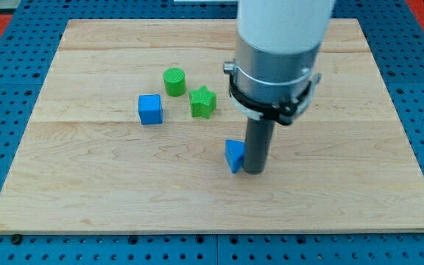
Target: Push green star on top right of blue cube
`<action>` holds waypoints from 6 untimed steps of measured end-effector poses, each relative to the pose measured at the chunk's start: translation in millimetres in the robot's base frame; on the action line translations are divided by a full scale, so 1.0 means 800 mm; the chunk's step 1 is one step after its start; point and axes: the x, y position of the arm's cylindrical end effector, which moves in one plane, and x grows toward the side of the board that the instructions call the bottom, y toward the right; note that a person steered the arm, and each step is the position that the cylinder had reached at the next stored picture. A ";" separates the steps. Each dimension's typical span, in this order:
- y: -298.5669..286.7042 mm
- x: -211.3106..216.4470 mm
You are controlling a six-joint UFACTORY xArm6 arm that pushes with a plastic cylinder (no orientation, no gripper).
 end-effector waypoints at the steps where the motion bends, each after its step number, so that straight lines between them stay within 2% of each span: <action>1: -0.059 -0.041; 2: -0.113 -0.057; 3: -0.118 -0.057; 4: -0.047 -0.061; 5: 0.016 -0.092; 6: -0.027 -0.135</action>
